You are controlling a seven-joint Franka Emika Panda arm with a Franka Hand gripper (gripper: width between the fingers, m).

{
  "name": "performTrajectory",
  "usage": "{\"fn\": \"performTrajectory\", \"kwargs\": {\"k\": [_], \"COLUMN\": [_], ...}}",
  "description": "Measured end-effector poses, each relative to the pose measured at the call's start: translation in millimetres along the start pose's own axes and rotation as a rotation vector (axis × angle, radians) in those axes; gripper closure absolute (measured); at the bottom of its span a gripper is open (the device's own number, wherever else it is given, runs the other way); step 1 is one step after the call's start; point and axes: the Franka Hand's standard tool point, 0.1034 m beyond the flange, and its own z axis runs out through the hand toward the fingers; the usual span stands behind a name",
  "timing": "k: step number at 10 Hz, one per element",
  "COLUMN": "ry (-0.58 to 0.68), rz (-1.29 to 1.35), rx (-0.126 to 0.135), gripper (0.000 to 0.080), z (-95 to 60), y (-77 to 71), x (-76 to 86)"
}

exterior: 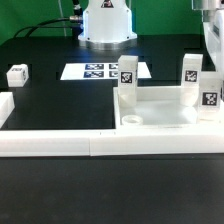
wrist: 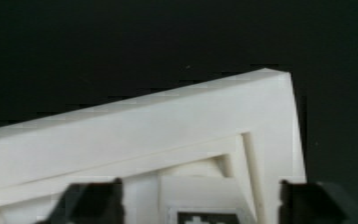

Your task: Assemble square table

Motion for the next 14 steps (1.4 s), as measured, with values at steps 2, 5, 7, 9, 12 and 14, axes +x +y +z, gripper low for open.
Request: {"fn": "performTrajectory", "kwargs": {"k": [2, 5, 7, 9, 12, 14], "ry": [0.011, 0.013, 0.019, 0.05, 0.06, 0.06], "rz": [-0.445, -0.65, -0.949, -1.238, -1.306, -1.276], "rx": [-0.001, -0.003, -0.011, -0.03, -0.025, -0.024], "gripper": [0.0219, 0.0153, 0.0151, 0.0151, 0.0294, 0.0518], "z": [-2.2, -1.6, -0.2, 0.6, 1.5, 1.6], "y": [-0.3, -0.2, -2.4, -4.1, -5.5, -5.4], "x": [-1.8, -1.0, 15.9, 23.5, 22.8, 22.8]}}
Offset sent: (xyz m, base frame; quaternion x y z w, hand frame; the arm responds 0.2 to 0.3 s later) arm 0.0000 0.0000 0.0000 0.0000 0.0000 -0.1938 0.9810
